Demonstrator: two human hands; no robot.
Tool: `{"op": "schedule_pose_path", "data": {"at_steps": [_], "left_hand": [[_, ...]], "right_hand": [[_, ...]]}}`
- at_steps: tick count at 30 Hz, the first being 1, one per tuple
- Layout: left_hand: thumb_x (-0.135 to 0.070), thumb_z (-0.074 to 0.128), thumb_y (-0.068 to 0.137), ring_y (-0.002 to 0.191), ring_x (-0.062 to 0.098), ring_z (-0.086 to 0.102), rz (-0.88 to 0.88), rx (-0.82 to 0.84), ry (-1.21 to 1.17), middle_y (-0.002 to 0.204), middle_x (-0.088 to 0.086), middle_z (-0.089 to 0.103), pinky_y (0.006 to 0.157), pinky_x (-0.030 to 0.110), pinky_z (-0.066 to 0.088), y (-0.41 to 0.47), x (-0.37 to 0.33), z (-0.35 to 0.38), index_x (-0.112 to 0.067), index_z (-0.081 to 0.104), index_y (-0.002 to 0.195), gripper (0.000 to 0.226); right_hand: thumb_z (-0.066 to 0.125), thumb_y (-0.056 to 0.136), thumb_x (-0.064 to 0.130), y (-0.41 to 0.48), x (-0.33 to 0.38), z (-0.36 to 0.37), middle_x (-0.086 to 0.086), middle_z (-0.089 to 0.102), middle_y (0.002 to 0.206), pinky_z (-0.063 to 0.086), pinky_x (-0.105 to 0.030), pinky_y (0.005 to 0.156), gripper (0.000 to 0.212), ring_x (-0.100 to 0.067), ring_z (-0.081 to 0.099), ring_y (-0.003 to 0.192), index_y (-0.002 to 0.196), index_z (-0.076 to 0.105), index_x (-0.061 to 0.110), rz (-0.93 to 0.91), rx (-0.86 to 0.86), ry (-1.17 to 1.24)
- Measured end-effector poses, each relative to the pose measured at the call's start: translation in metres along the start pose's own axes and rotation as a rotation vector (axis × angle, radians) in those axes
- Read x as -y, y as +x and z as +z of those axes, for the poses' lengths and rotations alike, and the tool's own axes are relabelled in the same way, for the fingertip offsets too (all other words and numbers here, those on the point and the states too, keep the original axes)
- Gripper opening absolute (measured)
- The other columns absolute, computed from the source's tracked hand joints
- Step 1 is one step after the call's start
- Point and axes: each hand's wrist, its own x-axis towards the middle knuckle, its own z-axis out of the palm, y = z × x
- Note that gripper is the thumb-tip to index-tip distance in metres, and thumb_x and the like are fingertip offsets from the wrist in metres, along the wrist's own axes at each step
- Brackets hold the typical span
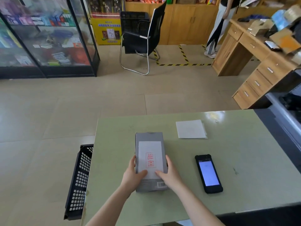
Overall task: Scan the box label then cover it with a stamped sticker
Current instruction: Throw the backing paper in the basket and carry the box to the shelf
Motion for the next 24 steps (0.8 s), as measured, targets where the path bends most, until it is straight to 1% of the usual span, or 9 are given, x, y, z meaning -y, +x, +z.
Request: {"op": "schedule_pose_path", "data": {"at_steps": [3, 7, 11, 14, 16, 18, 20, 22, 24], "left_hand": [[-0.015, 0.065, 0.087, 0.101, 0.018, 0.056, 0.022, 0.021, 0.022, 0.115, -0.008, 0.051, 0.086, 0.030, 0.048, -0.003, 0.000, 0.001, -0.031, 0.016, 0.153, 0.083], [-0.017, 0.067, 0.087, 0.104, 0.017, 0.054, 0.121, 0.063, 0.060, 0.140, 0.001, 0.050, 0.085, 0.028, 0.045, -0.013, -0.015, 0.006, -0.033, 0.019, 0.152, 0.083], [-0.019, 0.068, 0.086, 0.100, 0.015, 0.055, 0.282, 0.159, 0.121, 0.144, 0.000, 0.047, 0.080, 0.028, 0.046, -0.022, -0.046, 0.024, -0.036, 0.020, 0.151, 0.083], [-0.022, 0.070, 0.085, 0.086, 0.000, 0.062, 0.404, 0.287, 0.164, 0.136, -0.006, 0.050, 0.065, 0.014, 0.048, -0.041, -0.072, 0.049, -0.041, 0.021, 0.150, 0.083], [-0.023, 0.071, 0.084, 0.084, -0.005, 0.065, 0.494, 0.379, 0.196, 0.131, -0.010, 0.051, 0.057, 0.009, 0.047, -0.058, -0.090, 0.069, -0.044, 0.023, 0.148, 0.082], [-0.024, 0.071, 0.083, 0.100, 0.009, 0.065, 0.579, 0.446, 0.230, 0.134, -0.010, 0.052, 0.071, 0.021, 0.054, -0.080, -0.107, 0.092, -0.042, 0.025, 0.147, 0.080], [-0.025, 0.072, 0.084, 0.106, 0.013, 0.063, 0.653, 0.526, 0.263, 0.136, -0.010, 0.053, 0.080, 0.030, 0.057, -0.107, -0.119, 0.117, -0.038, 0.027, 0.147, 0.079], [-0.027, 0.071, 0.084, 0.094, 0.002, 0.063, 0.737, 0.609, 0.296, 0.132, -0.013, 0.052, 0.063, 0.017, 0.056, -0.141, -0.126, 0.145, -0.037, 0.027, 0.146, 0.077], [-0.028, 0.072, 0.084, 0.090, 0.002, 0.064, 0.798, 0.692, 0.301, 0.129, -0.013, 0.052, 0.063, 0.017, 0.055, -0.176, -0.129, 0.172, -0.037, 0.028, 0.145, 0.075]], "right_hand": [[0.066, 0.084, 0.020, -0.008, -0.001, -0.005, 0.006, 0.042, 0.145, 0.044, -0.035, 0.102, 0.084, -0.013, 0.048, 0.123, 0.149, 0.014, 0.026, 0.008, 0.011, 0.042], [0.065, 0.085, 0.015, -0.033, 0.000, -0.020, 0.010, 0.042, 0.140, 0.045, -0.025, 0.094, 0.080, -0.004, 0.046, 0.113, 0.147, 0.017, 0.031, -0.021, -0.070, 0.113], [0.063, 0.086, 0.017, -0.074, 0.004, -0.048, 0.013, 0.044, 0.134, 0.046, -0.016, 0.086, 0.075, 0.002, 0.048, 0.110, 0.145, 0.021, 0.034, -0.064, -0.293, 0.154], [0.062, 0.087, 0.016, -0.117, 0.002, -0.074, 0.007, 0.044, 0.140, 0.045, -0.035, 0.102, 0.076, -0.010, 0.048, 0.122, 0.147, 0.019, 0.032, -0.062, -0.478, 0.226], [0.062, 0.087, 0.016, -0.149, -0.001, -0.092, 0.006, 0.044, 0.140, 0.045, -0.037, 0.102, 0.076, -0.011, 0.048, 0.122, 0.147, 0.019, 0.034, -0.071, -0.594, 0.264], [0.062, 0.087, 0.018, -0.185, -0.007, -0.108, 0.007, 0.047, 0.136, 0.048, -0.035, 0.099, 0.074, -0.010, 0.049, 0.120, 0.145, 0.020, 0.036, -0.082, -0.701, 0.304], [0.062, 0.087, 0.020, -0.224, -0.017, -0.120, 0.019, 0.050, 0.125, 0.051, -0.017, 0.084, 0.072, 0.001, 0.051, 0.110, 0.142, 0.023, 0.041, -0.103, -0.812, 0.348], [0.062, 0.087, 0.021, -0.267, -0.030, -0.131, 0.028, 0.047, 0.119, 0.047, -0.013, 0.081, 0.070, 0.002, 0.049, 0.111, 0.139, 0.023, 0.046, -0.107, -0.924, 0.388], [0.063, 0.086, 0.022, -0.309, -0.045, -0.140, 0.024, 0.044, 0.125, 0.046, -0.026, 0.092, 0.072, -0.003, 0.045, 0.118, 0.141, 0.023, 0.045, -0.099, -1.028, 0.416]]}}
